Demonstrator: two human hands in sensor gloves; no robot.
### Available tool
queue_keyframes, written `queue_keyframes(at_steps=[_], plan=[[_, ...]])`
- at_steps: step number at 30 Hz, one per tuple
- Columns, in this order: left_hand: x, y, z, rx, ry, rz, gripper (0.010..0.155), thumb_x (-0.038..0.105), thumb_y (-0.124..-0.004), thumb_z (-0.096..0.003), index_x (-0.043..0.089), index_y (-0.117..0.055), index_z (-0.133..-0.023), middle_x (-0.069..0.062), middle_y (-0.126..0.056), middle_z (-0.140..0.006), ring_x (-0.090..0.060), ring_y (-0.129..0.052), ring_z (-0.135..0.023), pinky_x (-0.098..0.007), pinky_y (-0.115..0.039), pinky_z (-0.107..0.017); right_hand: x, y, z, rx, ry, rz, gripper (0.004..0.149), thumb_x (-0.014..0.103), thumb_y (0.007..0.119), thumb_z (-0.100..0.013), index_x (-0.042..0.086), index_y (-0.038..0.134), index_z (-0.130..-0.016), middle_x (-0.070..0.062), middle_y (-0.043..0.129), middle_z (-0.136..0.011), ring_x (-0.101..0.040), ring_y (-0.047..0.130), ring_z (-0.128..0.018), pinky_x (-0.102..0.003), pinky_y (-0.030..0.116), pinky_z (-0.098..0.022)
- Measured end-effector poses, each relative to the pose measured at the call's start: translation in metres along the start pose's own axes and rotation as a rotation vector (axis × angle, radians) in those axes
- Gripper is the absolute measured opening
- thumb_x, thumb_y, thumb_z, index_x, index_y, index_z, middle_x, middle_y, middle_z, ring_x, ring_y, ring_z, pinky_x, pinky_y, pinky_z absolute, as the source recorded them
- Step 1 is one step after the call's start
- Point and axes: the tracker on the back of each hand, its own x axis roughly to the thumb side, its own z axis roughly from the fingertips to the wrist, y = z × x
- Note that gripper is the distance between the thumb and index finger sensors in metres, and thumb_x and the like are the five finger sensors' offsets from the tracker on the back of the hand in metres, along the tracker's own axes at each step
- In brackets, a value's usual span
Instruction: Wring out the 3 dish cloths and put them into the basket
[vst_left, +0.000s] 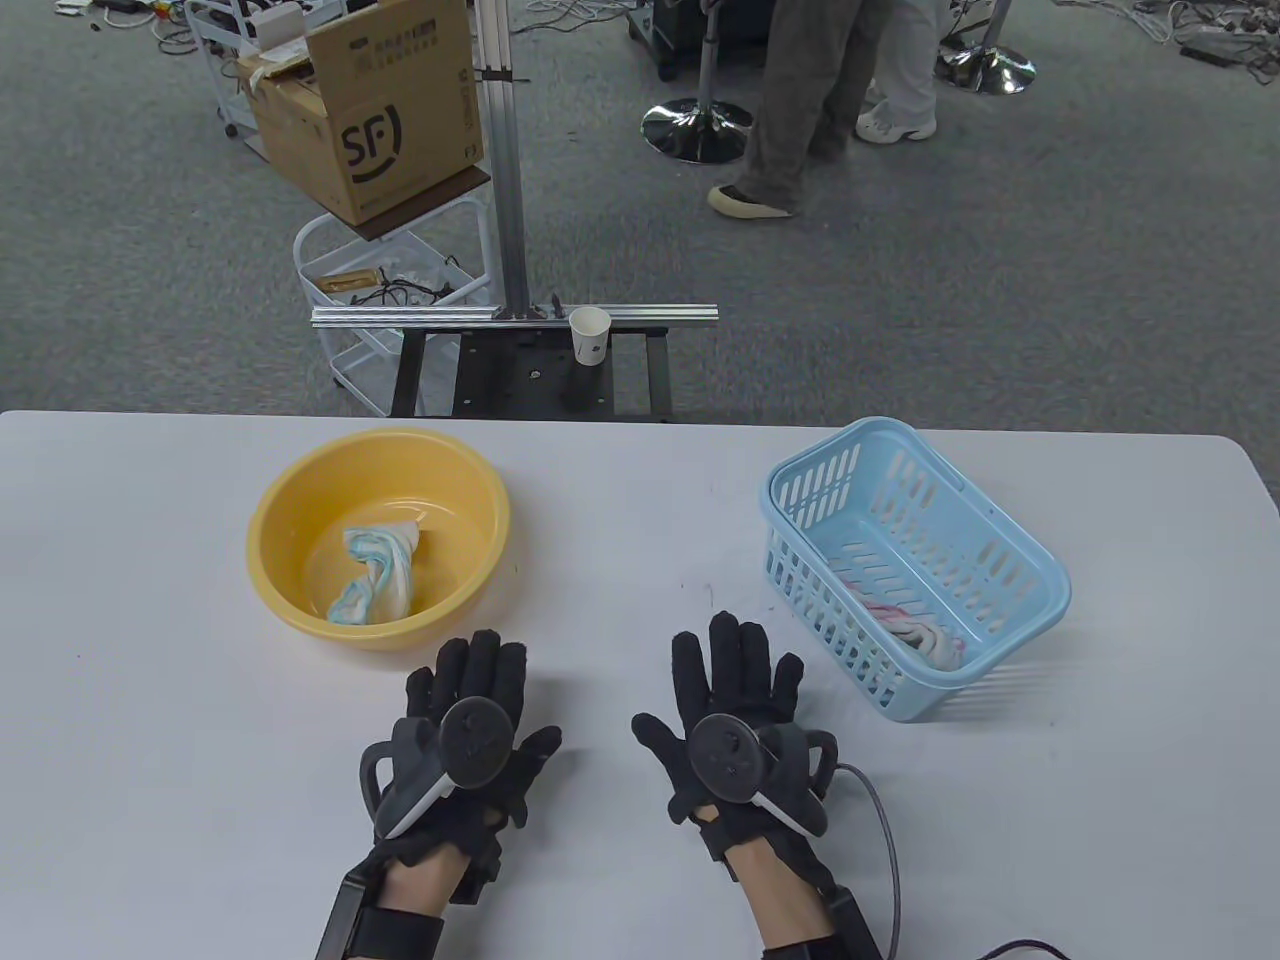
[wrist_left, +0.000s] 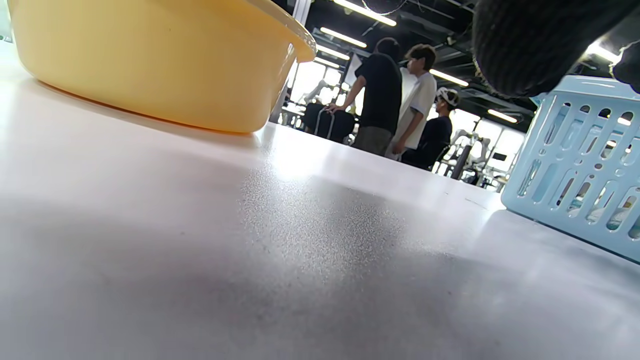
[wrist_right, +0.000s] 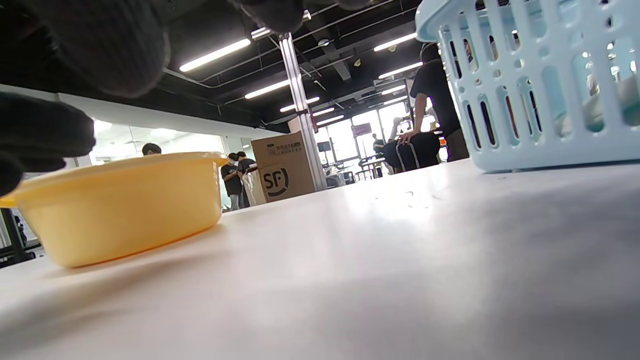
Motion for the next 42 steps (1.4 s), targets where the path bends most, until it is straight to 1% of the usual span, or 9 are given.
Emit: queue_keyframes(at_steps=[8, 11, 16, 20, 25, 29, 30, 34, 42], plan=[[0.008, 0.013, 0.004, 0.026, 0.015, 0.008, 0.096, 0.068, -0.078, -0.0419, 0.037, -0.023, -0.114, 0.012, -0.015, -0.119, -0.026, -0.014, -0.116, -0.060, -0.018, -0.081, -0.002, -0.002, 0.003, -0.004, 0.010, -0.045, 0.086, 0.070, 0.070, -0.051, 0.022, 0.033, -0.111, -0.017, 0.021, -0.118, -0.047, 0.022, -0.108, -0.075, 0.024, -0.069], [0.010, 0.024, 0.002, 0.026, 0.042, 0.024, 0.097, 0.068, -0.078, -0.0420, 0.038, -0.020, -0.114, 0.013, -0.012, -0.119, -0.025, -0.010, -0.116, -0.060, -0.017, -0.082, -0.002, -0.002, 0.004, 0.002, 0.013, -0.054, 0.086, 0.070, 0.070, -0.051, 0.022, 0.033, -0.111, -0.017, 0.021, -0.117, -0.047, 0.022, -0.108, -0.074, 0.025, -0.069], [0.004, 0.054, -0.007, 0.035, 0.082, 0.061, 0.097, 0.066, -0.079, -0.0424, 0.039, -0.018, -0.113, 0.015, -0.010, -0.118, -0.023, -0.007, -0.116, -0.059, -0.015, -0.082, -0.002, -0.002, 0.004, 0.006, 0.019, -0.067, 0.085, 0.069, 0.070, -0.051, 0.021, 0.033, -0.111, -0.018, 0.023, -0.117, -0.048, 0.024, -0.108, -0.074, 0.026, -0.069], [-0.015, 0.081, -0.020, 0.016, 0.121, -0.019, 0.098, 0.067, -0.079, -0.0421, 0.040, -0.018, -0.113, 0.016, -0.010, -0.118, -0.023, -0.008, -0.116, -0.059, -0.016, -0.082, -0.002, -0.002, 0.005, 0.018, 0.026, -0.064, 0.085, 0.069, 0.070, -0.051, 0.021, 0.034, -0.111, -0.018, 0.023, -0.117, -0.048, 0.025, -0.108, -0.075, 0.026, -0.069], [-0.053, 0.109, -0.039, -0.032, 0.227, 0.013, 0.096, 0.065, -0.079, -0.0426, 0.040, -0.019, -0.113, 0.015, -0.011, -0.119, -0.023, -0.010, -0.116, -0.059, -0.018, -0.082, -0.003, -0.004, 0.005, 0.017, 0.031, -0.067, 0.085, 0.068, 0.070, -0.051, 0.020, 0.035, -0.111, -0.018, 0.025, -0.117, -0.048, 0.027, -0.108, -0.075, 0.028, -0.069], [-0.081, 0.127, -0.057, -0.086, 0.323, 0.056, 0.089, 0.065, -0.078, -0.0432, 0.037, -0.032, -0.114, 0.012, -0.025, -0.120, -0.024, -0.025, -0.117, -0.059, -0.022, -0.083, -0.004, -0.002, 0.004, 0.026, 0.033, -0.070, 0.084, 0.068, 0.070, -0.051, 0.019, 0.037, -0.111, -0.019, 0.028, -0.117, -0.049, 0.029, -0.108, -0.075, 0.029, -0.069], [-0.085, 0.129, -0.061, -0.084, 0.339, 0.055, 0.086, 0.065, -0.079, -0.0432, 0.036, -0.037, -0.114, 0.011, -0.030, -0.120, -0.025, -0.029, -0.116, -0.058, -0.025, -0.083, -0.004, -0.001, 0.004, 0.032, 0.033, -0.066, 0.084, 0.068, 0.071, -0.051, 0.019, 0.037, -0.111, -0.019, 0.028, -0.117, -0.049, 0.029, -0.108, -0.075, 0.029, -0.069], [-0.095, 0.130, -0.078, -0.158, 0.397, -0.033, 0.087, 0.067, -0.080, -0.0416, 0.036, -0.041, -0.113, 0.011, -0.035, -0.120, -0.026, -0.036, -0.116, -0.059, -0.025, -0.083, -0.005, -0.001, 0.004, 0.047, 0.033, -0.072, 0.083, 0.067, 0.070, -0.051, 0.019, 0.039, -0.111, -0.019, 0.029, -0.117, -0.049, 0.031, -0.107, -0.074, 0.031, -0.069], [-0.106, 0.109, -0.113, -0.305, 0.503, -0.211, 0.090, 0.069, -0.081, -0.0402, 0.038, -0.040, -0.114, 0.012, -0.039, -0.119, -0.026, -0.037, -0.115, -0.060, -0.023, -0.083, -0.006, -0.001, 0.006, 0.065, 0.037, -0.090, 0.082, 0.067, 0.071, -0.051, 0.018, 0.041, -0.110, -0.020, 0.033, -0.116, -0.050, 0.036, -0.107, -0.074, 0.036, -0.069]])
